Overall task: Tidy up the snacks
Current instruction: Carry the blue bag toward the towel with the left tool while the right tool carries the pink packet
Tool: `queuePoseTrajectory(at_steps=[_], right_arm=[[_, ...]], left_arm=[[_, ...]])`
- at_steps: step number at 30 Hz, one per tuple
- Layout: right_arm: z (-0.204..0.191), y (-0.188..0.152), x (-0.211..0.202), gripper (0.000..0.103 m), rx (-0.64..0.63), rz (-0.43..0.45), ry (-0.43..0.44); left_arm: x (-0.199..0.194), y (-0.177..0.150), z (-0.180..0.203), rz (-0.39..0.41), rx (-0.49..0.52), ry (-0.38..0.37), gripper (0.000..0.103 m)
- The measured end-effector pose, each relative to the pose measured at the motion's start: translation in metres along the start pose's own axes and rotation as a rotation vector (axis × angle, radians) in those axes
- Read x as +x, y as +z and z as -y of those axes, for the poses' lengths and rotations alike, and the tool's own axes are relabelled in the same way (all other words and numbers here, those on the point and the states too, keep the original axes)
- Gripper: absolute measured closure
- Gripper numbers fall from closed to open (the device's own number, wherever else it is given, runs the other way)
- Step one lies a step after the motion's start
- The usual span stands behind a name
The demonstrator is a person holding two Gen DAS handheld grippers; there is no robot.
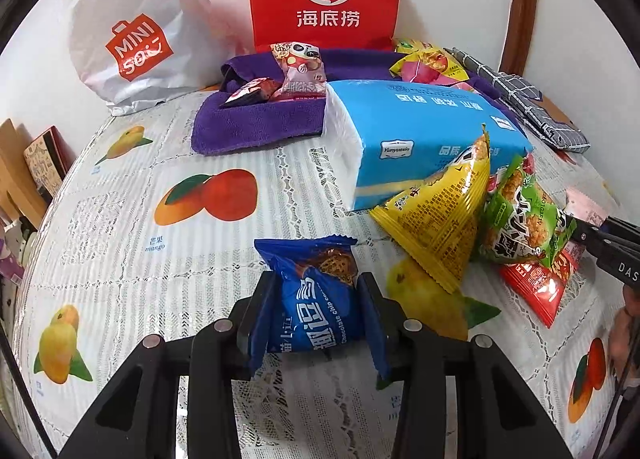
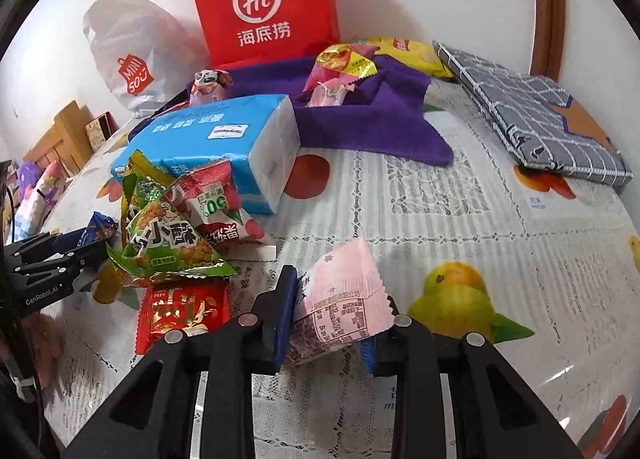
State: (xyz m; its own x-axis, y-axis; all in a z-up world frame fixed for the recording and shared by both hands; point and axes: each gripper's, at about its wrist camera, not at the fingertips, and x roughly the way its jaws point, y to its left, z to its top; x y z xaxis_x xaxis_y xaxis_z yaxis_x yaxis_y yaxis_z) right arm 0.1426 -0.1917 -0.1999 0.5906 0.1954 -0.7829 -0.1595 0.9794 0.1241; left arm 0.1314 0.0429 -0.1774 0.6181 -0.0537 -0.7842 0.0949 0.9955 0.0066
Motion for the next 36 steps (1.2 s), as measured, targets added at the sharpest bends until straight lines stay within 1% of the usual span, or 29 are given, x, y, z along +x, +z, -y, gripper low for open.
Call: queuePoseTrajectory(at_steps=[2, 7, 18, 26, 27, 29, 32, 36], right_arm=[[0.001, 0.0, 0.001, 0.073, 0.006, -0.006, 0.001], [-0.005, -0.001, 0.003, 0.072, -0.021, -0.012, -0.031], [-0.005, -0.002, 0.003, 0.071, -0.016, -0.013, -0.021], [0.001, -0.002, -0.001, 0.073, 0.004, 0.005, 0.001], [0.001, -0.002, -0.002, 0.075, 0.007, 0.01, -0.006], [0.001, -0.002, -0.005, 0.075, 0.009, 0.022, -0.024], [-0.001, 0.001, -0.013, 0.075, 0.007, 0.031, -0.014], [-0.007, 0.013, -0.027, 0.075, -0.015, 0.063, -0.037]], left_arm=[[0.0, 0.0, 0.0, 0.0, 0.0, 0.001, 0.063], [0.0, 0.0, 0.0, 0.0, 0.001, 0.002, 0.063], [0.0, 0.0, 0.0, 0.001, 0.002, -0.001, 0.064], [-0.002, 0.0, -0.003, -0.002, -0.01, -0.016, 0.065], [-0.003, -0.001, -0.003, -0.01, -0.004, -0.007, 0.065], [-0.009, -0.001, -0.004, -0.013, 0.004, 0.003, 0.065], [-0.022, 0.003, -0.008, -0.005, 0.007, -0.001, 0.065], [-0.037, 0.02, -0.015, 0.024, -0.004, 0.002, 0.065]])
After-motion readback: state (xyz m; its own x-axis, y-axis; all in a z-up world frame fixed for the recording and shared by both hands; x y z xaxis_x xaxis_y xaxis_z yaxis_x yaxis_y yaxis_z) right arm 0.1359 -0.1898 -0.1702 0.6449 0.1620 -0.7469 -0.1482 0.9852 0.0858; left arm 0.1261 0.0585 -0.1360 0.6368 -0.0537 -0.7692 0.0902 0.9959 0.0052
